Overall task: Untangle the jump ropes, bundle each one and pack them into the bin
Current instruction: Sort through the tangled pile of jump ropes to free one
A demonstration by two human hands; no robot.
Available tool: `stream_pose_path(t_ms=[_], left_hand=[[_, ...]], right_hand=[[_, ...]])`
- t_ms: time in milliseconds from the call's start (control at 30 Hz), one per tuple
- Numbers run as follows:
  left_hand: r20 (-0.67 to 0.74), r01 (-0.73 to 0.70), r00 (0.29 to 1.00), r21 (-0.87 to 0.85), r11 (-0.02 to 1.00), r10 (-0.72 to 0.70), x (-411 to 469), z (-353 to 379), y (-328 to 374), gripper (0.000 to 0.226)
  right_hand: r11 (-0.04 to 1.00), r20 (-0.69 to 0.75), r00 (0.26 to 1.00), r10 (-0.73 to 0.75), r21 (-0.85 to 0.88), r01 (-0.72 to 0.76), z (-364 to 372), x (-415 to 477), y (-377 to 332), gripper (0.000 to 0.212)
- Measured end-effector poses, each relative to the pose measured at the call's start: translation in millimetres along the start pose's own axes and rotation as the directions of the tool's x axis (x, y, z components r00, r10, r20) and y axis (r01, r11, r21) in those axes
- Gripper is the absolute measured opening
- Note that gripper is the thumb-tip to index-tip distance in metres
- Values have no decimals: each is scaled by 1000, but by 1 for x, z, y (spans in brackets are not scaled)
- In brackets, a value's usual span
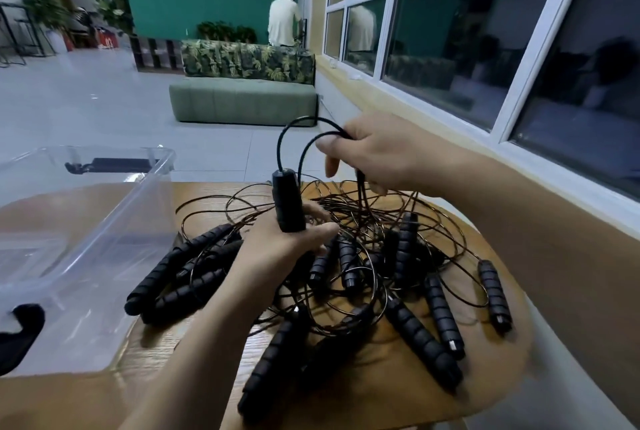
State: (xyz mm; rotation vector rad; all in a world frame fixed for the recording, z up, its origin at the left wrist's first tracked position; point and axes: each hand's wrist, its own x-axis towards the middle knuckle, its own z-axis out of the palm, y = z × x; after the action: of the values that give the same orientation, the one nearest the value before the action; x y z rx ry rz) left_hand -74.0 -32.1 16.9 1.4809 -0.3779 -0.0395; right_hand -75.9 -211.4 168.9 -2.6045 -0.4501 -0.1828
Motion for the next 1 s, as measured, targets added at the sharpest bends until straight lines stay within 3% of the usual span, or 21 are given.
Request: stream_pose_path(t_ms=[167,300,400,467,633,733,867,1000], left_hand=[[21,-44,999,-132,990,47,-4,24,3,18],[45,-42,998,-107,993,47,-6,30,-1,21],[-18,-70,997,-105,992,68,-4,26,-1,24],[-71,-75,995,-147,986,66,-1,21,-2,24],[-93,-50,995,-277,960,25,2,7,-1,17],[-101,-74,994,-328,942,43,3,0,3,14],[-186,-122,982,-472,873,36,8,-15,6,16],[-250,-140,968,-592,794,-16,13,-29,-2,19]], right_hand=[[976,44,999,31,215,-40,18,5,-5,45],[950,-15,1000,3,313,2,30,4,0,42],[911,0,1000,-17,411,16,31,-4,4,51],[958,63,998,-19,287,0,31,-13,16,50],[999,341,940,-4,-35,17,55,-31,57,20],[964,261,965,27,-263,45,64,-32,78,17],[901,129,984,120,-431,-53,59,-30,113,38],[909,117,983,141,-408,-82,63,-34,127,25]])
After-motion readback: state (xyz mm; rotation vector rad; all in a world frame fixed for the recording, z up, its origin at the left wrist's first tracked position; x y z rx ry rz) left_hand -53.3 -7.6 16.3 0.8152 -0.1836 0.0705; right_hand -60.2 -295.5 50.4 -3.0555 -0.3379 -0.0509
